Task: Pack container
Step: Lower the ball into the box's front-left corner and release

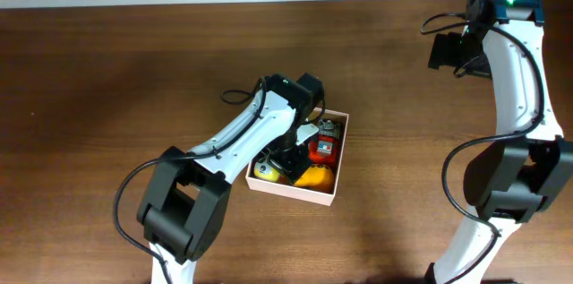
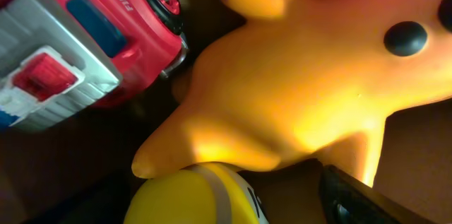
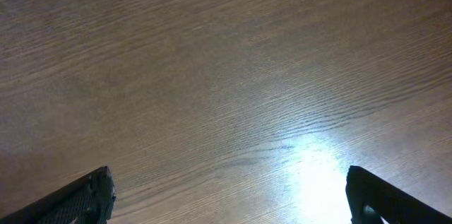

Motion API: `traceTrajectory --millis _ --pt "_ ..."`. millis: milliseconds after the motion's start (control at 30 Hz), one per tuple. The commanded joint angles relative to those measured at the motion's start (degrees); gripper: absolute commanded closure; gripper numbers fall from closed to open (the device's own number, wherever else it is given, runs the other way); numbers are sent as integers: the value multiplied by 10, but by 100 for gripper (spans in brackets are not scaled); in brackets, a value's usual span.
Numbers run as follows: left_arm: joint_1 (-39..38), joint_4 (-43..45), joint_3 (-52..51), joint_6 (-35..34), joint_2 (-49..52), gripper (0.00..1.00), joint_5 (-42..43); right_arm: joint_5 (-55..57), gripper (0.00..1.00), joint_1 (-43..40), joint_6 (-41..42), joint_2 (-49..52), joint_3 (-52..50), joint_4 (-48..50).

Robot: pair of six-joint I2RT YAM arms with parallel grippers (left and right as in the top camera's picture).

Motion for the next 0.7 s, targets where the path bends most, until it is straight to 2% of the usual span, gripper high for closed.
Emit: traceTrajectory --millis 0,467,667 --pt "1 2 23 7 2 13 -8 -1 1 2 2 2 -2 2" --pt "1 31 101 7 2 13 -31 -1 1 2 2 2 -2 2" --pt "0 -9 142 19 2 13 -31 -1 1 2 2 2 -2 2"
